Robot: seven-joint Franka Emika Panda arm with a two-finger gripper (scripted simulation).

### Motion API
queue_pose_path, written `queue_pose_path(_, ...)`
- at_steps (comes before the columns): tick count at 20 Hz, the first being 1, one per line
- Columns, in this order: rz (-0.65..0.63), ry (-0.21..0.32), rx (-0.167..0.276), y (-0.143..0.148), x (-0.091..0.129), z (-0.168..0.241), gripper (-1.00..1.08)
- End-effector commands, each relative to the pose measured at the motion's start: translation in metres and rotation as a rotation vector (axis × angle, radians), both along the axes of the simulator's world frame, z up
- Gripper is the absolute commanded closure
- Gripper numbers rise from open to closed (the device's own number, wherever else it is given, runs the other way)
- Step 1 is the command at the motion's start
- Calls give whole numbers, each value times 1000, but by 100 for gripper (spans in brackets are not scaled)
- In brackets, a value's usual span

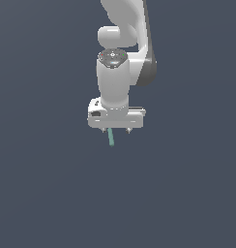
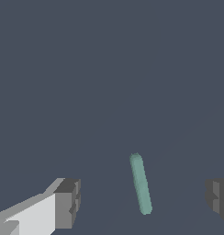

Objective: Pick up the object and move it to a goal position.

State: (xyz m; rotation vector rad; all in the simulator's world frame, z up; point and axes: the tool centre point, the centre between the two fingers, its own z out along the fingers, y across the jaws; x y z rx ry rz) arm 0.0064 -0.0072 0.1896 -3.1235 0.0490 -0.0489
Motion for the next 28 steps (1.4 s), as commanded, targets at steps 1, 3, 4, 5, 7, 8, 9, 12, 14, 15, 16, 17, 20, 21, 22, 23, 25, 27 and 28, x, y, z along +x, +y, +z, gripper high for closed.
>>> queue_pose_path(1,0,0,0,0,0,0,-92)
queue_pose_path(3,-5,-1,1,-2,0,0,-92)
queue_pose_path(4,-12,-1,3,-5,0,1,-92)
queue_pose_path(5,-21,-2,6,-9,0,1,-92)
queue_pose_path(7,-47,-5,12,-18,-1,3,-92)
queue_pose_path(8,-58,-6,15,-23,-1,4,-92)
queue_pose_path(9,-66,-7,17,-26,-1,5,-92)
queue_pose_path(12,-75,-8,20,-28,0,7,-92)
queue_pose_path(14,-70,-7,18,-27,-1,6,-92)
queue_pose_path(15,-67,-7,18,-27,-1,4,-92)
queue_pose_path(16,-63,-6,17,-27,-2,2,-92)
queue_pose_path(17,-58,-6,16,-28,-3,-1,-92)
queue_pose_path(20,-37,-3,11,-29,-8,-12,-92)
queue_pose_path(21,-27,-2,9,-29,-10,-16,-92)
queue_pose_path(22,-16,-1,7,-30,-13,-22,-92)
queue_pose_path(23,-5,1,5,-30,-16,-28,-92)
queue_pose_path(25,23,4,0,-31,-22,-41,-92)
queue_pose_path(27,55,8,-5,-32,-31,-55,-92)
queue_pose_path(28,73,10,-7,-32,-36,-64,-92)
